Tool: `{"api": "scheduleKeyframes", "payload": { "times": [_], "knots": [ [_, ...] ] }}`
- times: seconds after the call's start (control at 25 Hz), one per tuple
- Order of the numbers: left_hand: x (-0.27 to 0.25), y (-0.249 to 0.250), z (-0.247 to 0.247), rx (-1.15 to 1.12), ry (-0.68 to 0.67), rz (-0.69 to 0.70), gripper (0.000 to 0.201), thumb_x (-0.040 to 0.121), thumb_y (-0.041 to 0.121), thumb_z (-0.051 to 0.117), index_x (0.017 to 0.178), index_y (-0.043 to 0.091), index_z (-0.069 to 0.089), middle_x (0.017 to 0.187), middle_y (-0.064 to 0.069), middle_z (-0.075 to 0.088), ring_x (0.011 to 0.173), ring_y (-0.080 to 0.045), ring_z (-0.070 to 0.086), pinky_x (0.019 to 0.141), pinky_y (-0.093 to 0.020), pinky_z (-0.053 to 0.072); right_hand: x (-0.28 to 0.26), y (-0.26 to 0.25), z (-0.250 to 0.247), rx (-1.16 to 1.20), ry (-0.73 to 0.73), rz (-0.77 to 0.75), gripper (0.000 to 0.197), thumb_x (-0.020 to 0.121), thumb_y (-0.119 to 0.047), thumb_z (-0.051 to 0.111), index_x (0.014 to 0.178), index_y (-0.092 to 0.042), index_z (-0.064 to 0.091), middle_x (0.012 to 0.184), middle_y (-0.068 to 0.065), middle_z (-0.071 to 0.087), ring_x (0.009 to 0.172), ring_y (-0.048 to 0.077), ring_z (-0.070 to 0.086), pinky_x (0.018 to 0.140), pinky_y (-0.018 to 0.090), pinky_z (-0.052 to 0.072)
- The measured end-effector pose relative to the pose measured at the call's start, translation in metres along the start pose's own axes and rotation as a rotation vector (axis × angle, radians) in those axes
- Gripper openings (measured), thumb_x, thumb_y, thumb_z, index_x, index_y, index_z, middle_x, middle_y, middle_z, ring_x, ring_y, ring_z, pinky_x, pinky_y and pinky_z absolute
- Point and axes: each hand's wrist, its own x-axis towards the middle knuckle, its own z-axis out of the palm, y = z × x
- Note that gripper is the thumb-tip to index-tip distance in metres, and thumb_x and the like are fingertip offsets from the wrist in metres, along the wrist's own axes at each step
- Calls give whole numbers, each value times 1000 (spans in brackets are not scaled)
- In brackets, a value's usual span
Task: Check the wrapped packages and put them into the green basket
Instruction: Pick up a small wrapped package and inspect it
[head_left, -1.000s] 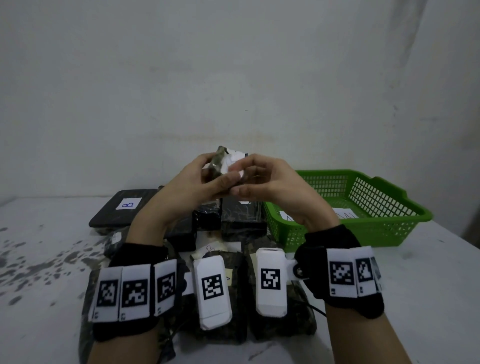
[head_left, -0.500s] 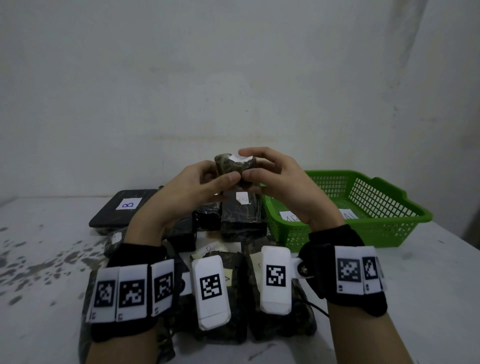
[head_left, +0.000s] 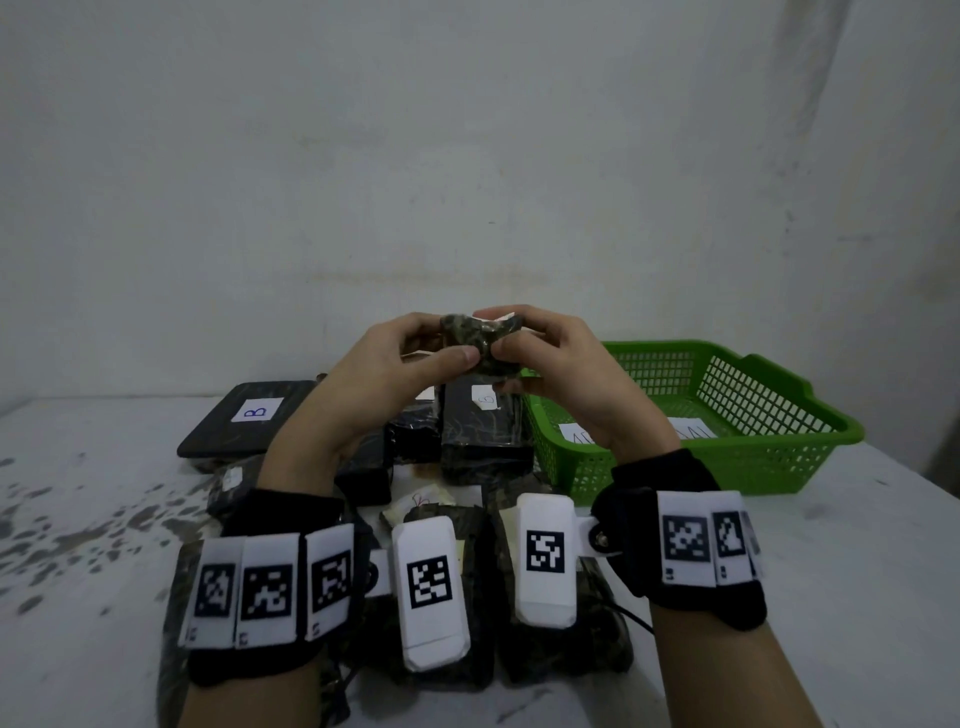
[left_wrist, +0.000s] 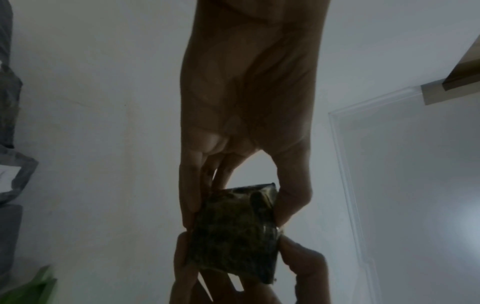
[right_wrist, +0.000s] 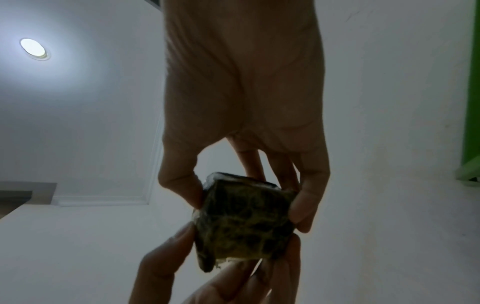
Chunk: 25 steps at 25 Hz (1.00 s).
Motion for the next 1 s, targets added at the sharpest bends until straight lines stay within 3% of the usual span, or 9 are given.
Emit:
{"api": "scheduleKeyframes", "payload": {
  "times": [0.24,0.32,0.44,0.56,0.64,0.72,0.8,0.88,1.0],
  "knots": [
    [-1,1,-2,11,36,-19,12,85,11,60,92,20,58,89,-1,65,85,-16,63,82,-27,51,-1,0,1,-73,-11,-42,14,88,-9,58,99,-16,63,84,5,66,79,14,63,72,35,51],
    [-3,3,-2,-94,-18,-53,11,86,17,59,97,14,58,93,-7,67,85,-19,67,81,-25,55,-3,-2,-1,-66,-44,15,15,87,-28,60,96,-17,65,81,5,66,75,18,63,67,29,51],
    [-3,7,2,-155,-10,-86,22,93,30,47,108,15,53,101,-15,64,87,-26,68,81,-33,57,-5,0,-7,-63,-127,83,42,74,-50,53,104,-22,62,91,5,66,82,19,64,75,32,55],
    [-2,9,6,-265,28,-161,36,98,40,30,111,14,51,91,-17,65,73,-31,70,70,-37,60,-3,4,-8,-60,-167,57,31,80,-26,64,110,-28,57,102,4,66,92,16,64,85,32,54],
    [-2,8,5,-245,-13,-226,39,98,43,28,104,13,53,84,-19,66,67,-28,70,62,-31,59,0,6,-10,-58,-104,53,33,83,-9,64,114,-19,58,101,6,64,90,18,63,81,29,54],
    [-1,2,2,-113,-27,-241,40,95,46,33,105,14,54,93,-17,67,77,-24,69,73,-33,57,2,7,-11,-45,-42,55,26,84,-5,63,107,-15,60,91,6,64,80,15,63,72,26,54],
    [-1,-2,-3,18,2,-152,38,85,47,49,109,18,54,104,-9,66,90,-19,65,86,-37,53,2,7,-12,-76,22,42,17,86,-6,59,96,-19,63,86,8,65,76,15,61,71,29,53],
    [-1,-4,-8,53,-8,-82,38,76,38,60,110,23,53,100,-3,65,91,-18,65,88,-36,52,2,8,-12,-100,49,17,18,88,-7,56,90,-22,67,87,10,65,79,18,60,76,37,51],
    [-1,-5,-8,68,-61,-101,23,82,18,63,101,27,55,86,-3,66,81,-20,64,87,-35,52,2,9,-11,-115,35,13,17,87,-5,57,89,-19,67,87,11,66,81,19,62,81,42,52]
  ]
}}
